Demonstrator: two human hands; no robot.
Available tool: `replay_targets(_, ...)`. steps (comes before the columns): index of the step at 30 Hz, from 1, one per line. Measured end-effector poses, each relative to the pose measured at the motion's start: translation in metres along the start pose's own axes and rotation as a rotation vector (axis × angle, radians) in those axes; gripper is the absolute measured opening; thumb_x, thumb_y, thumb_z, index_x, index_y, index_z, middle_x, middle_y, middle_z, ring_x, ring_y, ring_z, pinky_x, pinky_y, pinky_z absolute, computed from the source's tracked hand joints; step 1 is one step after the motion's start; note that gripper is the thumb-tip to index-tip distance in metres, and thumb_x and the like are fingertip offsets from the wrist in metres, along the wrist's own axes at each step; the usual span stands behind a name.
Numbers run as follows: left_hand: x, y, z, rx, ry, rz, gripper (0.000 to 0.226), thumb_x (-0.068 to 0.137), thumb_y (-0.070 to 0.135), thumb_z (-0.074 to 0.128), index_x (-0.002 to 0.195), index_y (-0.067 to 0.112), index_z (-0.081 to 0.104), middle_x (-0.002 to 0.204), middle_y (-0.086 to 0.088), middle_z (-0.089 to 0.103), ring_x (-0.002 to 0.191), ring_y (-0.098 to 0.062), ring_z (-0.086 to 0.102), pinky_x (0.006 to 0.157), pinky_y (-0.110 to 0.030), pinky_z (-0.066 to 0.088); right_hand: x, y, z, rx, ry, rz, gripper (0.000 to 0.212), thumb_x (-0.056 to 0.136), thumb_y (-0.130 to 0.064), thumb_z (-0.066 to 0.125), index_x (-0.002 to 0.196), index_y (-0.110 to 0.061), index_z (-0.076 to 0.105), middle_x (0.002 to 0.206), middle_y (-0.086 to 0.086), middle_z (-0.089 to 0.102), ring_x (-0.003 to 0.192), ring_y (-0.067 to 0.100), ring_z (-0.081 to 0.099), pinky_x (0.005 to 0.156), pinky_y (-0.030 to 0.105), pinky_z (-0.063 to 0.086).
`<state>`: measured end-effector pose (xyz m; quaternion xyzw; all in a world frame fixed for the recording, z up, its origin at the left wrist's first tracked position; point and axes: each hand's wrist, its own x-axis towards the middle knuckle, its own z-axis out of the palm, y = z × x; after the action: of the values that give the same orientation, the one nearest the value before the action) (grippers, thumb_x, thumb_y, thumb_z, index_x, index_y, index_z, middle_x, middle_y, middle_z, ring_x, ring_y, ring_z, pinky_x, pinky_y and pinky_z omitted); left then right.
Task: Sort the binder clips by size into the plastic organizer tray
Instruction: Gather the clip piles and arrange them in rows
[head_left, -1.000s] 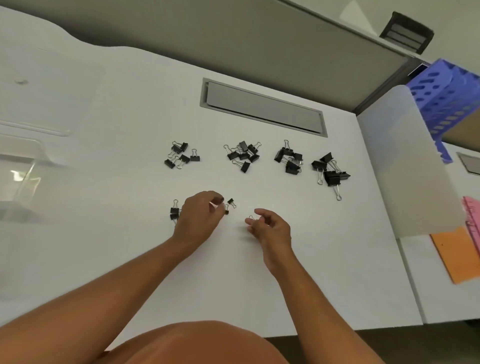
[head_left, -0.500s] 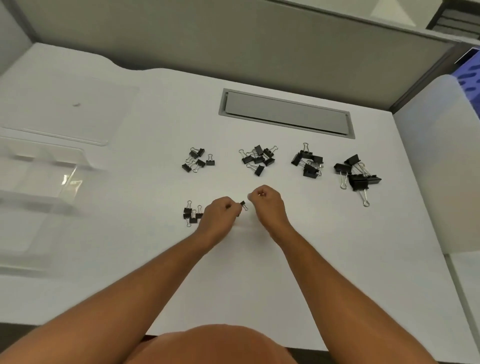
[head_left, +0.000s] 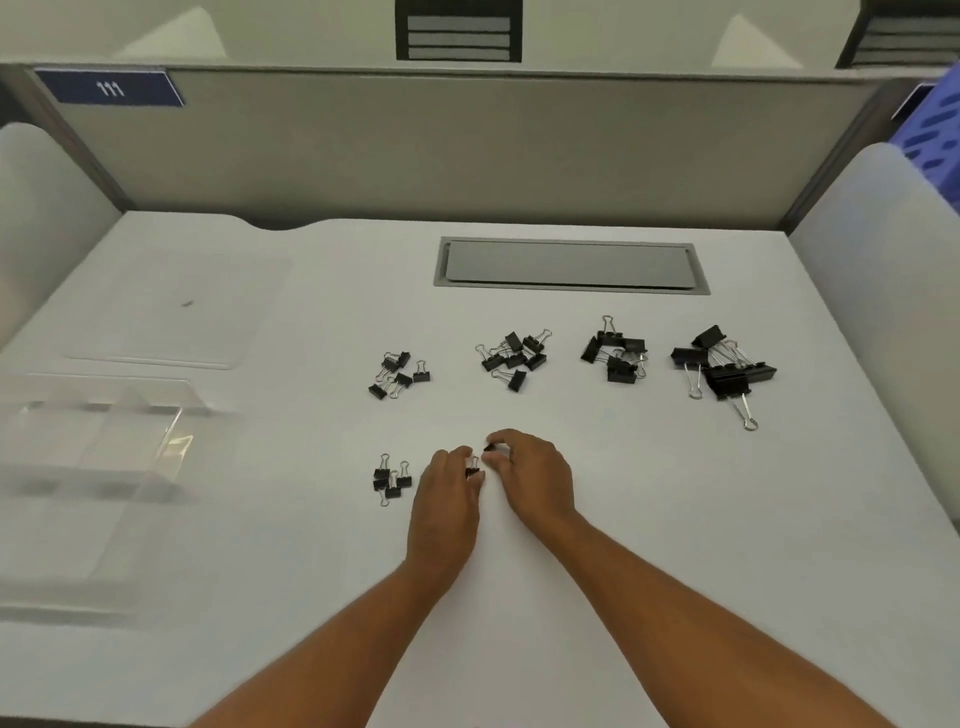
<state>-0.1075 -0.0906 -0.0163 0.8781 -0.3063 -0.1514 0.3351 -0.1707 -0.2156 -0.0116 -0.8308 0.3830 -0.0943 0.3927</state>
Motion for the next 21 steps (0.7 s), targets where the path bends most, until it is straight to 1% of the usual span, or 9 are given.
replay_targets(2, 0.001, -0.001, 0.002, 0.009, 0.021, -0.012, 0.023, 0.107, 0.023, 0.053, 0.127, 0.018, 0.061, 0.111, 0.004, 0.057, 0.103, -0.017, 0.056, 0.083, -0.029, 0.041, 0.001, 0.0, -0.001, 0.022, -0.001, 0.01, 0.014, 0.096, -0.034, 0.07, 0.109, -0.033, 0.074, 0.108, -0.015, 0.077, 0.096, 0.001, 0.066, 0.072, 0.009, 0.037)
replay_targets(4, 0.002, 0.0, 0.003, -0.019, 0.031, -0.054, 0.018, 0.106, 0.024, 0.053, 0.12, 0.02, 0.064, 0.107, 0.007, 0.058, 0.099, -0.015, 0.056, 0.081, -0.028, 0.041, 0.001, 0.0, -0.003, 0.034, -0.016, 0.029, 0.01, 0.094, -0.033, 0.072, 0.104, -0.032, 0.072, 0.105, -0.014, 0.077, 0.09, -0.001, 0.063, 0.07, 0.007, 0.036)
replay_targets(8, 0.002, 0.003, 0.001, -0.004, 0.038, -0.011, 0.019, 0.108, 0.023, 0.043, 0.107, 0.023, 0.062, 0.098, 0.01, 0.053, 0.091, -0.013, 0.053, 0.075, -0.029, 0.04, 0.004, 0.002, -0.008, 0.004, -0.065, 0.044, 0.008, 0.094, -0.034, 0.072, 0.1, -0.03, 0.069, 0.1, -0.012, 0.075, 0.09, 0.006, 0.067, 0.067, 0.014, 0.04)
replay_targets(12, 0.002, 0.001, 0.003, -0.027, 0.057, -0.046, 0.02, 0.105, 0.016, 0.042, 0.095, 0.023, 0.058, 0.093, 0.01, 0.053, 0.088, -0.016, 0.054, 0.074, -0.035, 0.046, 0.009, 0.001, -0.014, 0.099, -0.125, 0.103, 0.008, 0.092, -0.034, 0.074, 0.095, -0.029, 0.069, 0.087, -0.012, 0.068, 0.079, 0.003, 0.061, 0.066, 0.021, 0.044)
replay_targets(15, 0.009, 0.01, 0.001, -0.119, 0.067, -0.133, 0.022, 0.106, 0.015, 0.045, 0.092, 0.025, 0.059, 0.094, 0.009, 0.06, 0.091, -0.018, 0.059, 0.076, -0.034, 0.044, 0.01, -0.001, -0.021, 0.508, -0.155, 0.312, 0.014, 0.093, -0.03, 0.078, 0.098, -0.019, 0.073, 0.078, -0.004, 0.062, 0.063, 0.008, 0.052, 0.058, 0.022, 0.043)
replay_targets(16, 0.01, 0.015, -0.003, -0.182, 0.071, -0.171, 0.022, 0.107, 0.017, 0.046, 0.093, 0.023, 0.062, 0.095, 0.009, 0.064, 0.094, -0.017, 0.061, 0.076, -0.031, 0.043, 0.006, -0.003, -0.023, 0.704, -0.188, 0.402, 0.015, 0.096, -0.029, 0.076, 0.1, -0.015, 0.072, 0.073, -0.004, 0.056, 0.057, 0.009, 0.044, 0.052, 0.021, 0.038)
replay_targets(18, 0.005, 0.027, -0.019, -0.341, 0.059, -0.266, 0.024, 0.11, 0.024, 0.046, 0.097, 0.019, 0.066, 0.095, 0.012, 0.067, 0.095, -0.012, 0.062, 0.075, -0.022, 0.042, -0.01, -0.007, -0.024, 1.045, -0.271, 0.534, 0.014, 0.101, -0.026, 0.069, 0.098, -0.013, 0.064, 0.066, -0.005, 0.041, 0.053, 0.009, 0.031, 0.048, 0.022, 0.027)
replay_targets(19, 0.001, 0.032, -0.028, -0.423, 0.037, -0.311, 0.027, 0.11, 0.029, 0.047, 0.097, 0.018, 0.067, 0.092, 0.016, 0.067, 0.091, -0.008, 0.062, 0.074, -0.02, 0.042, -0.019, -0.01, -0.023, 1.168, -0.308, 0.569, 0.016, 0.103, -0.026, 0.067, 0.093, -0.014, 0.06, 0.065, -0.005, 0.036, 0.054, 0.009, 0.027, 0.049, 0.023, 0.025)
replay_targets(21, -0.012, 0.034, -0.049, -0.582, -0.031, -0.403, 0.032, 0.11, 0.037, 0.048, 0.094, 0.017, 0.068, 0.07, 0.019, 0.058, 0.068, -0.004, 0.053, 0.067, -0.025, 0.041, -0.038, -0.018, -0.018, 1.341, -0.373, 0.597, 0.026, 0.103, -0.029, 0.064, 0.083, -0.017, 0.053, 0.068, -0.004, 0.031, 0.055, 0.01, 0.023, 0.05, 0.023, 0.023)
